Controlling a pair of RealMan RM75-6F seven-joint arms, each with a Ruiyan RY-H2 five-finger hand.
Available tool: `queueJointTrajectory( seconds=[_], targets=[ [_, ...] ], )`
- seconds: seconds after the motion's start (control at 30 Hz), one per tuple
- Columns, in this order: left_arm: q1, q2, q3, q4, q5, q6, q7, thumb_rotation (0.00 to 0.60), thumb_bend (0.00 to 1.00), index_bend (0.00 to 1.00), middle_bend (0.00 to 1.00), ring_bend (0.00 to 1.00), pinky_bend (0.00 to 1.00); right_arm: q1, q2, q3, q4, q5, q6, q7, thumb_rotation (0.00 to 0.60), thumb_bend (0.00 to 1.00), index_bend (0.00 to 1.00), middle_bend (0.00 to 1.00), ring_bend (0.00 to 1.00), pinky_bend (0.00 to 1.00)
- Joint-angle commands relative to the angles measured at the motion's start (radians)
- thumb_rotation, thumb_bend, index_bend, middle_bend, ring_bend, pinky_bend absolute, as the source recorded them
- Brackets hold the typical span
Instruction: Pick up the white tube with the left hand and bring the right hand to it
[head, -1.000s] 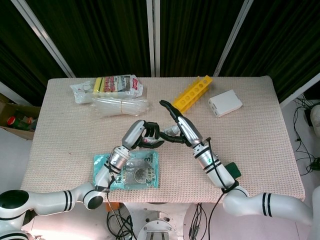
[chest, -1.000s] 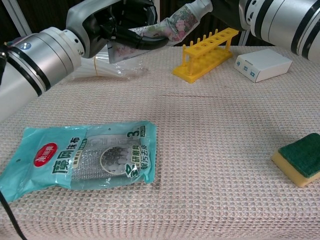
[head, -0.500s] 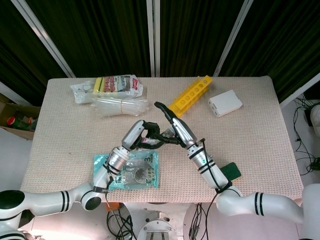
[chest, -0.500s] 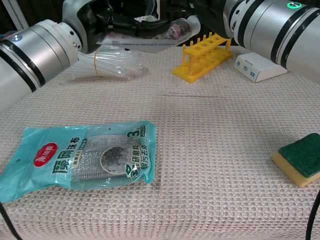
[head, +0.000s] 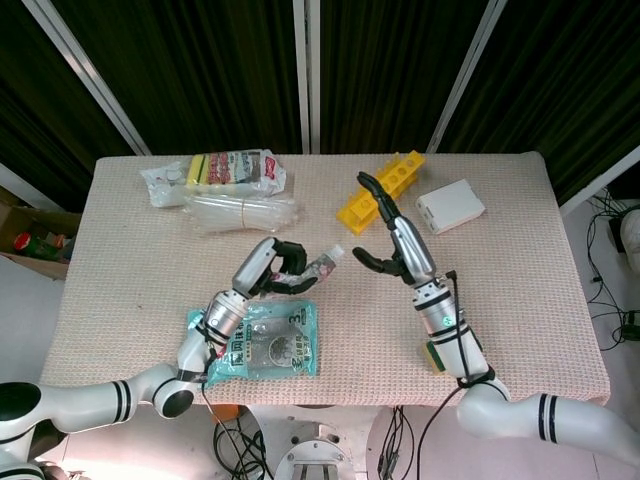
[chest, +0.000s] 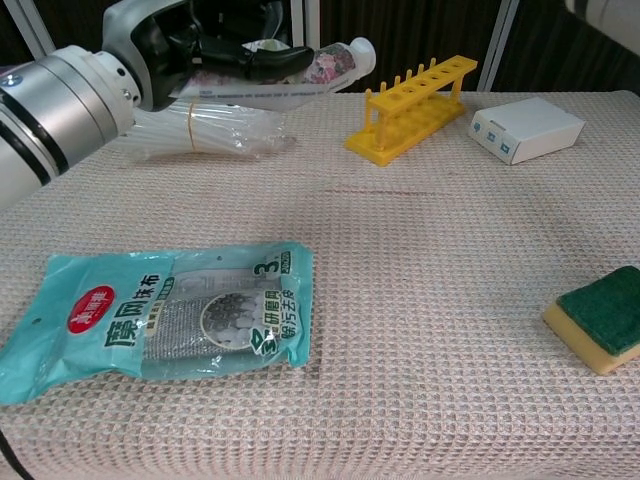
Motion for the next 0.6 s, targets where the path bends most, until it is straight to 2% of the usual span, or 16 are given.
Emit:
queueJointTrajectory(
  seconds=[0.03,0.2,0.27,0.33,0.4,0.43,0.5,0.53,0.6],
  targets=[
    [0.004,0.006,0.016,0.057,-0.016,-0.022,0.034,0.6,0.42,0.78,0.88,0.74,0.82,-0.088,0.084,-0.013,-0.034,-0.045,0.069,0.055,0.122,0.0,0.0,0.0,0.0,0.0],
    [-0.008,-0.021,0.046,0.167,-0.026,-0.053,0.154,0.6,0.4,0.78,0.87,0.73,0.82,-0.174,0.14,-0.055,-0.018,-0.077,0.121,0.15,0.122,0.0,0.0,0.0,0.0,0.0],
    [-0.018,-0.016,0.072,0.192,-0.02,-0.095,0.184,0.6,0.37,0.75,0.83,0.69,0.78,-0.195,0.146,-0.07,0.003,-0.083,0.129,0.184,0.123,0.0,0.0,0.0,0.0,0.0],
    [-0.029,-0.002,0.099,0.205,0.001,-0.131,0.196,0.6,0.29,0.61,0.63,0.53,0.63,-0.205,0.149,-0.075,0.02,-0.08,0.128,0.21,0.123,0.0,0.0,0.0,0.0,0.0],
    [-0.037,0.011,0.122,0.222,0.019,-0.155,0.211,0.6,0.16,0.32,0.3,0.25,0.34,-0.214,0.152,-0.076,0.034,-0.079,0.13,0.231,0.123,0.0,0.0,0.0,0.0,0.0],
    [-0.035,0.01,0.125,0.235,0.018,-0.154,0.231,0.6,0.13,0.21,0.17,0.15,0.24,-0.218,0.153,-0.078,0.037,-0.081,0.132,0.237,0.123,0.0,0.0,0.0,0.0,0.0],
    [-0.02,-0.01,0.113,0.269,-0.004,-0.118,0.29,0.599,0.08,0.09,0.05,0.06,0.16,-0.225,0.158,-0.081,0.043,-0.087,0.136,0.242,0.122,0.0,0.0,0.0,0.0,0.0],
    [-0.007,-0.018,0.105,0.283,-0.017,-0.094,0.32,0.58,0.06,0.08,0.02,0.05,0.15,-0.231,0.162,-0.085,0.046,-0.091,0.139,0.238,0.122,0.0,0.0,0.0,0.0,0.0],
    [0.013,-0.017,0.096,0.292,-0.032,-0.057,0.365,0.481,0.03,0.07,0.0,0.03,0.14,-0.242,0.168,-0.094,0.053,-0.1,0.152,0.221,0.122,0.0,0.0,0.0,0.0,0.0]
  ],
)
